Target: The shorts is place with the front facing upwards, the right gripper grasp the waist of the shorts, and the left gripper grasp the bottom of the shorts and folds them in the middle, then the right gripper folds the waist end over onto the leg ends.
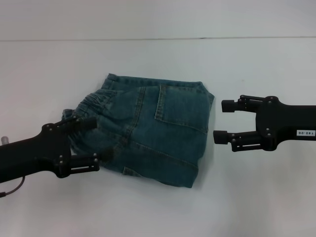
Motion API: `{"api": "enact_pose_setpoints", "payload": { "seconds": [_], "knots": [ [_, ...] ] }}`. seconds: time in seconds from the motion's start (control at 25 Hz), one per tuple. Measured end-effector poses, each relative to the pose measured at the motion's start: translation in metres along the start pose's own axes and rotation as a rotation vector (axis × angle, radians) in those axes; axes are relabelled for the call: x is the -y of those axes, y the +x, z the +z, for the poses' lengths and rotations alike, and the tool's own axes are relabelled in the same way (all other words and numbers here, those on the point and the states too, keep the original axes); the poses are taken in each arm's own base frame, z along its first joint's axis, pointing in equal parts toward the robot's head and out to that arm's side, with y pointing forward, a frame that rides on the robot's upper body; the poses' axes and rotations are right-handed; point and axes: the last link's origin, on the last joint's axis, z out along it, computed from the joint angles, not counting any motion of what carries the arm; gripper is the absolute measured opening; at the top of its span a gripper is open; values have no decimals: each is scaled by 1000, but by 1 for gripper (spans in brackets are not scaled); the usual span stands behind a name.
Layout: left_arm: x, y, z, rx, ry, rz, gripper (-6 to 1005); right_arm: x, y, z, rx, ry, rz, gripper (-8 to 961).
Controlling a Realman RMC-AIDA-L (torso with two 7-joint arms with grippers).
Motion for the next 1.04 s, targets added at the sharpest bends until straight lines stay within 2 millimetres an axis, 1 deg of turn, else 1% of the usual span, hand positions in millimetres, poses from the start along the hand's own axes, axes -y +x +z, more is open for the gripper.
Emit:
{"api": "enact_pose_setpoints", "payload": {
  "seconds": [0.04, 0.24, 0.76, 1.04],
  "knots": [
    [0, 0, 0, 0, 0, 0, 926, 0, 0, 0, 0, 0, 0, 942],
    [0, 0, 0, 0, 0, -1, 940, 0, -1, 0, 0, 1, 0, 941],
    [4, 0, 4, 37, -2, -30, 933, 0, 0, 2, -9, -6, 0, 941],
    [6, 1, 8, 47, 0, -39, 933, 3, 3, 5, -68, -4, 11, 942]
  ]
}}
